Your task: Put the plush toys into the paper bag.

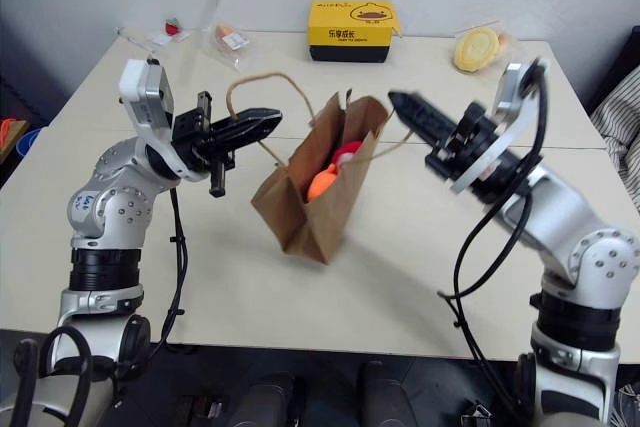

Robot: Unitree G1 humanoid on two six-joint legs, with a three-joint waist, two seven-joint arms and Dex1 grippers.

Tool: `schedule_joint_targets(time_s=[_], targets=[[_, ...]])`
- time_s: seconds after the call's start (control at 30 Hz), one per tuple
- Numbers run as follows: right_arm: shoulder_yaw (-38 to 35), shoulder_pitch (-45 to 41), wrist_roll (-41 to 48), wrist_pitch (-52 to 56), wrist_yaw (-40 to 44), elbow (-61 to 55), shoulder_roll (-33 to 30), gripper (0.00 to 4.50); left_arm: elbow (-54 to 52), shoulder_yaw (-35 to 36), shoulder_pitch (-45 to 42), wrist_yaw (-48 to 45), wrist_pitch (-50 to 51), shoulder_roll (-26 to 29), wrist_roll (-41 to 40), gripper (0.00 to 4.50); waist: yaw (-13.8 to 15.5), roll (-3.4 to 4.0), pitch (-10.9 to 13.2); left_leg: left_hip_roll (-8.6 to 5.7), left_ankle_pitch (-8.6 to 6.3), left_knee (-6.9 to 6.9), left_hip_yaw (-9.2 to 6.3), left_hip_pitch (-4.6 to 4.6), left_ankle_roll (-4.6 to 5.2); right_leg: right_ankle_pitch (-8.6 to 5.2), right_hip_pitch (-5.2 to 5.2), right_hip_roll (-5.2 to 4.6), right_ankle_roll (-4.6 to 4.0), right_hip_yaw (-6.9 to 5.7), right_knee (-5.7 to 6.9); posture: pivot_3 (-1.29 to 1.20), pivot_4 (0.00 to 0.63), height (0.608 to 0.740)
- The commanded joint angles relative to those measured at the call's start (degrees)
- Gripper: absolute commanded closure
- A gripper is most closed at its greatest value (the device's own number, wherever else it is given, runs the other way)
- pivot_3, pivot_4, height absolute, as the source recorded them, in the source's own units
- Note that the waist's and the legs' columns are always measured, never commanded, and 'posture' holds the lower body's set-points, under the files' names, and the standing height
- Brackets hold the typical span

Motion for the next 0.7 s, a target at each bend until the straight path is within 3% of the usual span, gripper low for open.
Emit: schedule_joint_targets(time_s=[0.03,0.17,0.37,0.47,0.57,0.7], targets=[[2.12,-0.31,-0.42,0.91,0.94,1.39,-1.11,4.48,0.61,0.6,0.22,0.8,-3.77,-0.1,2.1,4.5,0.08,0.0,0.0,0.0,0.0,-0.01,0.0,0.0,0.0,0.0,0.0,0.0,0.0,-0.01,0.0,0.0,0.15,0.74],[3.92,3.0,-6.03,1.98,3.65,2.3,-1.49,4.48,-0.37,-0.9,1.63,0.98,-5.64,-0.6,3.66,4.5,0.23,0.0,0.0,0.0,0.0,0.02,0.01,-0.06,0.01,0.0,0.0,-0.03,0.01,0.0,-0.03,0.0,0.15,0.74],[0.14,6.3,-11.92,0.7,10.0,1.75,-3.41,4.48,-3.34,-2.96,3.7,1.43,-6.4,-2.1,4.56,4.5,0.4,0.0,0.0,-0.01,-0.03,0.28,-0.06,-0.28,0.06,0.05,-0.03,-0.05,0.1,-0.09,-0.08,0.0,0.15,0.74],[-0.32,7.12,-12.38,2.03,13.9,0.0,-4.95,3.55,-4.3,-2.83,4.67,2.1,-4.38,-1.75,3.67,4.5,0.33,0.0,0.0,0.0,-0.03,0.3,-0.06,-0.33,0.08,0.06,-0.08,-0.04,0.1,-0.09,-0.08,0.0,0.15,0.74],[-0.51,8.85,-13.42,3.71,19.17,-1.9,-6.9,2.53,-4.73,-1.91,5.03,2.74,-1.98,-1.01,2.48,3.88,0.24,0.0,0.0,0.01,-0.03,0.3,-0.08,-0.33,0.08,0.06,-0.08,-0.03,0.1,-0.1,-0.07,0.0,0.15,0.74],[-1.56,12.51,-16.09,6.04,27.78,-4.66,-11.0,1.19,-6.29,-0.07,5.64,3.18,2.12,1.48,0.6,2.67,0.29,0.0,0.0,0.01,-0.06,0.31,-0.08,-0.37,0.13,0.06,-0.09,-0.03,0.11,-0.09,-0.09,0.0,0.15,0.74]])
